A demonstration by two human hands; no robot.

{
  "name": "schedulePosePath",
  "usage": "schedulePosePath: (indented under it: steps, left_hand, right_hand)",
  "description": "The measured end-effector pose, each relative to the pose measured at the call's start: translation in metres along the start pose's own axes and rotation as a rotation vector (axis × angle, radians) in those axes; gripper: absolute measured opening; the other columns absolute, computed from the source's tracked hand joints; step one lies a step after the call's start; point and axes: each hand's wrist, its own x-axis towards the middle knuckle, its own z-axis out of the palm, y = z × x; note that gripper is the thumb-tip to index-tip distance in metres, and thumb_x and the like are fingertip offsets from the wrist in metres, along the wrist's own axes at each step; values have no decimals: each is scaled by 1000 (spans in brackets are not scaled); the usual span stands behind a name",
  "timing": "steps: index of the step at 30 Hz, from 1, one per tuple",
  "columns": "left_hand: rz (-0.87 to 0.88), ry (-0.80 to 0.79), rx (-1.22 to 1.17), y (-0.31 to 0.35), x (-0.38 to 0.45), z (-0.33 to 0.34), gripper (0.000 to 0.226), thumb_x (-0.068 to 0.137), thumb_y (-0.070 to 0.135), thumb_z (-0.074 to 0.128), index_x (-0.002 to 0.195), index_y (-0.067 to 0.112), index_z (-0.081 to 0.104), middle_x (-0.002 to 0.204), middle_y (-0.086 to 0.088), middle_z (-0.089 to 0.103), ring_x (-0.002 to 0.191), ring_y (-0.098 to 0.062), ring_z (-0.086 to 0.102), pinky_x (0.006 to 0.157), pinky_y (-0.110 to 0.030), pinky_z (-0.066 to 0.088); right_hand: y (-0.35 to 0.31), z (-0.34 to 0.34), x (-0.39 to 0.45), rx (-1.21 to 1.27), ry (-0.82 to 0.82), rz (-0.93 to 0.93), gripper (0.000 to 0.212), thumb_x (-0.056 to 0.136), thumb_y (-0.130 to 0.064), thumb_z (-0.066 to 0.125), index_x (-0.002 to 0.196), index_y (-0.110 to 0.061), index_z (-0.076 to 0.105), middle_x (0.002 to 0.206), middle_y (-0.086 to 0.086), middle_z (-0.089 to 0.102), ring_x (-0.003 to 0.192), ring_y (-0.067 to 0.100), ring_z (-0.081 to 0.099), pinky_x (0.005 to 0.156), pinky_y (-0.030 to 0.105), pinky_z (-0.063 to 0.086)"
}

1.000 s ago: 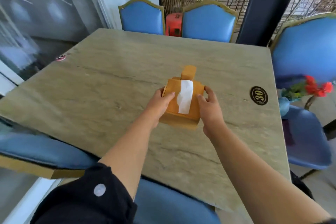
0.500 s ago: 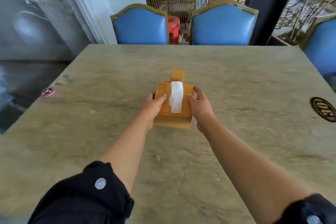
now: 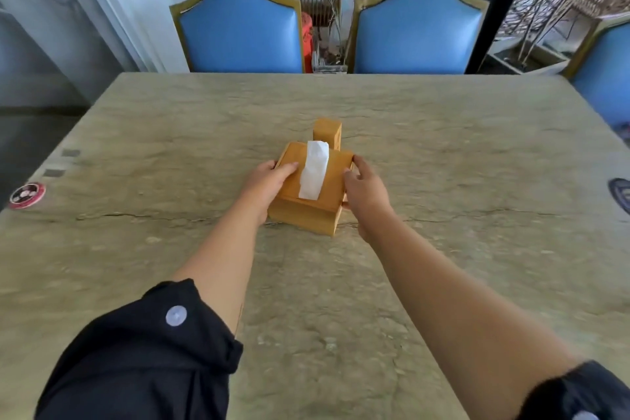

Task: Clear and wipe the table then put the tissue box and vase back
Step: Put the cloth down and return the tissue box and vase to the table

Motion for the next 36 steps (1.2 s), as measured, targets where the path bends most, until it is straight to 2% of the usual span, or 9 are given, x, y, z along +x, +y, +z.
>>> schedulePosePath:
  steps: [3,7,10,12,16,18,27,31,36]
  left_hand:
    - [81,242,17,1,-5,7,61,80,42,69,135,23,51,134,1,55,118,-19,55,99,-35,45]
    - [147,630,-107,-19,-56,35,72,85,33,67,145,16,32,147,-8,30,132,-20,39,94,-21,33]
    - [30,518,-342,-51,-81,53,71,86,31,67,145,19,28,146,-6,25,129,-20,42,104,-34,41]
    - [34,413,-486,-61,-84,55,59,86,30,65,137,21,36,142,-4,38,127,-16,46,105,-42,44]
    - [126,323,-504,-57,-85,43,20,93,24,54,113,25,54,115,4,64,106,-8,61,86,-22,49]
    - [116,325,-453,-55,-81,33,13,94,31,52,107,34,54,110,8,64,99,-5,62,82,-22,49]
    - [11,266,-247,-44,-41,-20,42,93,48,40,131,31,49,102,16,54,94,-7,50,81,-31,36]
    - [0,217,-251,-48,-29,-34,64,71,62,45,125,30,55,125,0,61,118,-22,54,98,-38,42]
    - [-5,206,-251,-53,-18,-47,65,70,66,43,123,31,57,128,-7,60,121,-28,53,100,-42,40]
  right_hand:
    - [2,-1,1,5,-6,-18,47,87,-42,48,134,-40,42,130,-3,49,101,22,62,84,47,57]
    - [2,-6,-3,64,-27,8,40,92,-35,53,131,-34,42,127,-9,54,106,18,61,85,43,57]
    - [7,-9,-6,141,-45,24,32,92,-29,59,121,-30,46,123,-5,58,104,19,63,83,40,58]
    - [11,-7,-10,134,-50,13,35,89,-29,63,120,-30,46,120,-3,58,103,19,63,85,40,57]
    - [17,0,-22,-3,-44,-48,47,86,-41,63,129,-32,46,122,-6,54,109,17,57,92,39,51]
    - [17,2,-28,-42,-41,-55,40,91,-41,57,128,-29,49,118,-3,56,104,15,56,84,33,49]
    - [22,20,-48,-70,-143,-56,29,100,-23,43,127,-32,44,101,-15,61,83,4,55,60,23,40]
    - [23,36,-51,-127,-128,-87,38,98,-17,43,132,-34,38,94,-15,60,78,8,56,66,28,46]
    - [19,50,-57,-192,-124,-124,41,98,-17,44,135,-32,34,101,-4,65,83,19,60,76,41,52]
